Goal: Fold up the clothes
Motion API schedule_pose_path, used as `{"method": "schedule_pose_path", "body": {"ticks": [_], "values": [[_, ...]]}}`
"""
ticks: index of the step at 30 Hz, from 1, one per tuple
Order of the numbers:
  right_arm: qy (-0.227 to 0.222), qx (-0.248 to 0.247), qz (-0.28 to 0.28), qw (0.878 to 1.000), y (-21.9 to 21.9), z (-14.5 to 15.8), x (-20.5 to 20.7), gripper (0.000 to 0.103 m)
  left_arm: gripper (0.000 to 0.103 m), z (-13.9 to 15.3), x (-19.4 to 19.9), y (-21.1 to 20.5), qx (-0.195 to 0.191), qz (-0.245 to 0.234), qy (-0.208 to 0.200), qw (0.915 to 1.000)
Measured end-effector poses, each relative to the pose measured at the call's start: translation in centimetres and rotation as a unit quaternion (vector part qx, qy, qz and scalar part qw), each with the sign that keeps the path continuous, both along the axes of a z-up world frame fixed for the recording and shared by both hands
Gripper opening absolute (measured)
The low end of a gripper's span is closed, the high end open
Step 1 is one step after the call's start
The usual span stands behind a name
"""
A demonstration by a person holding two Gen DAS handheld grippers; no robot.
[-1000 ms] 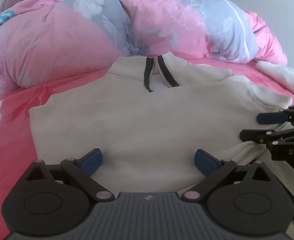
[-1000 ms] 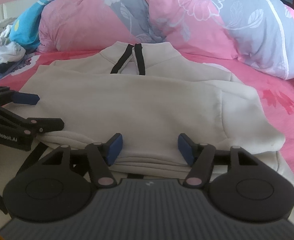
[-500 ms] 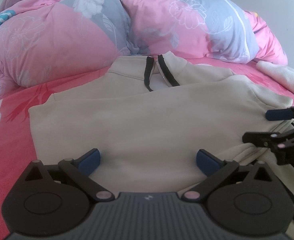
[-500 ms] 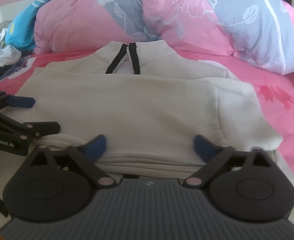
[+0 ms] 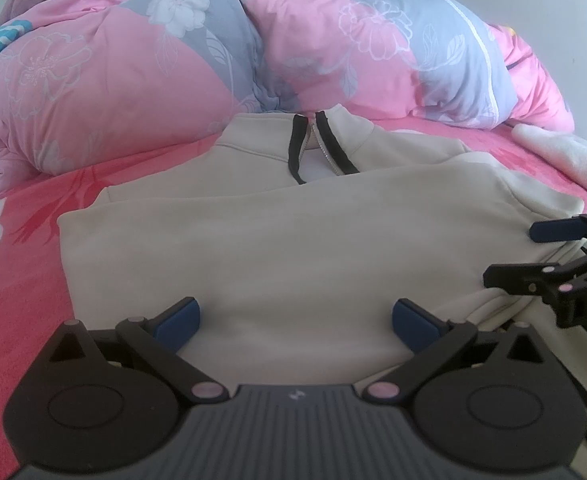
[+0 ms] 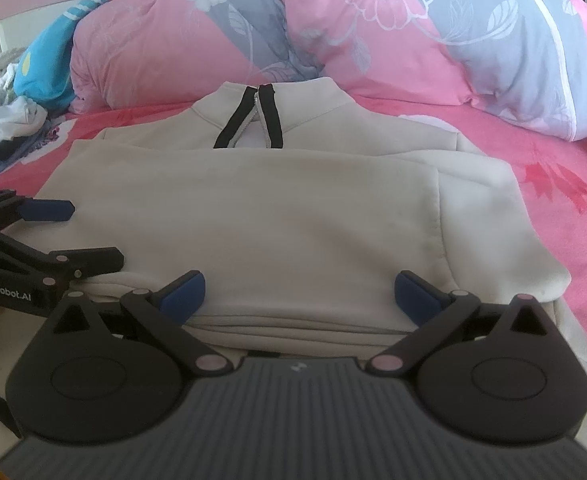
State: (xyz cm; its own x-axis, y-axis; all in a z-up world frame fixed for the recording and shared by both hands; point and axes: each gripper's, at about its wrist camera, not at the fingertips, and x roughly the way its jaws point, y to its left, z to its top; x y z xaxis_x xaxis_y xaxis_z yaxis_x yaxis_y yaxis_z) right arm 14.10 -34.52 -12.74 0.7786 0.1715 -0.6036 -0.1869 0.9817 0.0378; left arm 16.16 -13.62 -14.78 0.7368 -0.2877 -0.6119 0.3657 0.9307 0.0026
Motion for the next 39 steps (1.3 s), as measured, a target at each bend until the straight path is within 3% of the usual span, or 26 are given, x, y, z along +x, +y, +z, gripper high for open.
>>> {"method": "schedule_pose_path", "body": {"ticks": [21,33,39], "values": [[-0.006,-0.008,-0.006,1.000,0.3,-0.4,0.1,0.102,0.103,0.3,-0.6,-0.8,0.028,0.009,-0.014,0.9995],[-0.007,-0.001,-0.006,1.000,0.1,-0.5,-0.1,0.102,0.103,3.1,-4.5,4.0,-0.041,0.080,-0.020,0.9957],[-0.003,0.001,-0.004,1.000,0.0,0.0,-0.1,0.102,0.102,2.3,-6.2,6.1,-0.069,0.073,-0.013,0.9948]]}}
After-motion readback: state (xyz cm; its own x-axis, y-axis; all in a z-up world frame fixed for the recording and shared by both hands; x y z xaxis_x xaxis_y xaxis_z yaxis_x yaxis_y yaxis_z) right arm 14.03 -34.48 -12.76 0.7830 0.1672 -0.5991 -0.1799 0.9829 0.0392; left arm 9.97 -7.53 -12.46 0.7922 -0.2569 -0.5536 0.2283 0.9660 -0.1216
